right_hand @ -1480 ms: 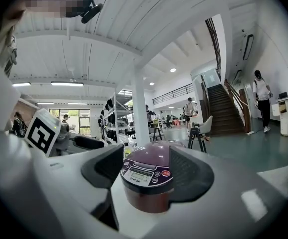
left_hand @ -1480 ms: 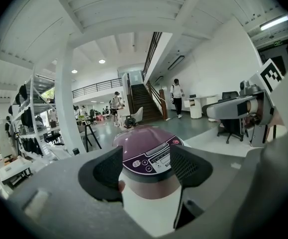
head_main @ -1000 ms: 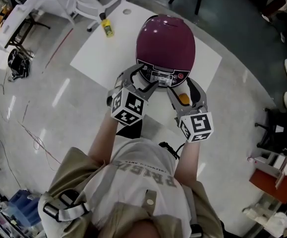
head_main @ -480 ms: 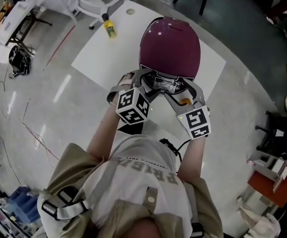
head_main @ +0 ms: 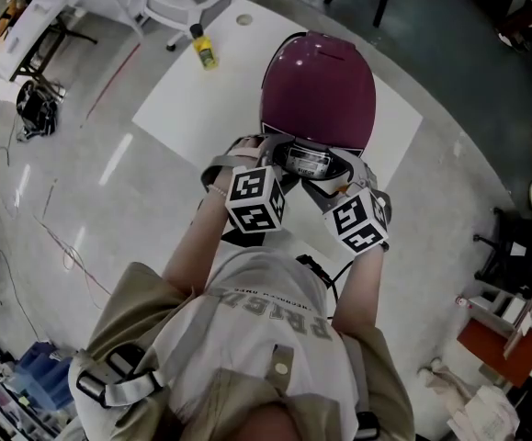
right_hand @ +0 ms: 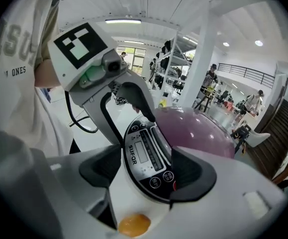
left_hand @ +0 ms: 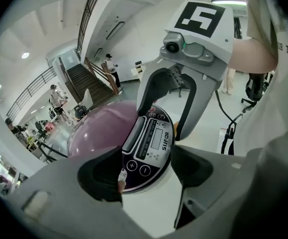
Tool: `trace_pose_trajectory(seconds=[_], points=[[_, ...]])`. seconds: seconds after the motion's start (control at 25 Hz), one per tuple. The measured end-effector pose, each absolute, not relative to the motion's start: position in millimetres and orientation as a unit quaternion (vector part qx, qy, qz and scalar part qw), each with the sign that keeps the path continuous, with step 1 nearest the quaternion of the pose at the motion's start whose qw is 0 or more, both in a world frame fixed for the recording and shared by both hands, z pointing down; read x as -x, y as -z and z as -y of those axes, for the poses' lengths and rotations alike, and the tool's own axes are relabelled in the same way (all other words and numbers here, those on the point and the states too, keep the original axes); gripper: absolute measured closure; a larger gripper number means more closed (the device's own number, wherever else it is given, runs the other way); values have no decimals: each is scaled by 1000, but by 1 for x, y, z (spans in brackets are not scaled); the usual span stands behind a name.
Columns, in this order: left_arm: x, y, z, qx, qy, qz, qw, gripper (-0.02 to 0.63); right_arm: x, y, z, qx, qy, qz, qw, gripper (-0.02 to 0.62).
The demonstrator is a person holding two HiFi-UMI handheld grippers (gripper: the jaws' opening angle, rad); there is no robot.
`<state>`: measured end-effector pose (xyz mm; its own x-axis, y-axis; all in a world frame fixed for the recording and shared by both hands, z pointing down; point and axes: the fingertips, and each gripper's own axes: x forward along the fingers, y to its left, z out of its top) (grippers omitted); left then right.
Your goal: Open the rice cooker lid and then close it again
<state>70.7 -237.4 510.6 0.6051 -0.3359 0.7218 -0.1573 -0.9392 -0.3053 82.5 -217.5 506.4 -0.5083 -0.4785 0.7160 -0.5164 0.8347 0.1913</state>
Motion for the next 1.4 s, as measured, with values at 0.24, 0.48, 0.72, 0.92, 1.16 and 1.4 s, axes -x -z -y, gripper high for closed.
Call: trace_pose_trajectory(seconds=[0.24,0.48,0.72,0.92,1.16,1.4], points=[[-75,-513,237,885,435,-123,113,288,-81,-514,218,-269,-28,865,423,301],[-76,-516,235,878,454,-101,109,288,-79,-517,217,-258,-35,863,433,301],[-75,-522,233,869,476,-81,107,278,-79,-516,218,-246,-46,865,435,301],[-74,-523,231,859,492,-79,116,278,-80,-515,216,-230,-51,860,453,301],[-72,-526,232,838,525,-78,124,278,-79,-516,215,-213,-63,849,480,301],[-73,-527,232,825,548,-74,115,278,-80,-515,218,-206,-82,843,490,314]])
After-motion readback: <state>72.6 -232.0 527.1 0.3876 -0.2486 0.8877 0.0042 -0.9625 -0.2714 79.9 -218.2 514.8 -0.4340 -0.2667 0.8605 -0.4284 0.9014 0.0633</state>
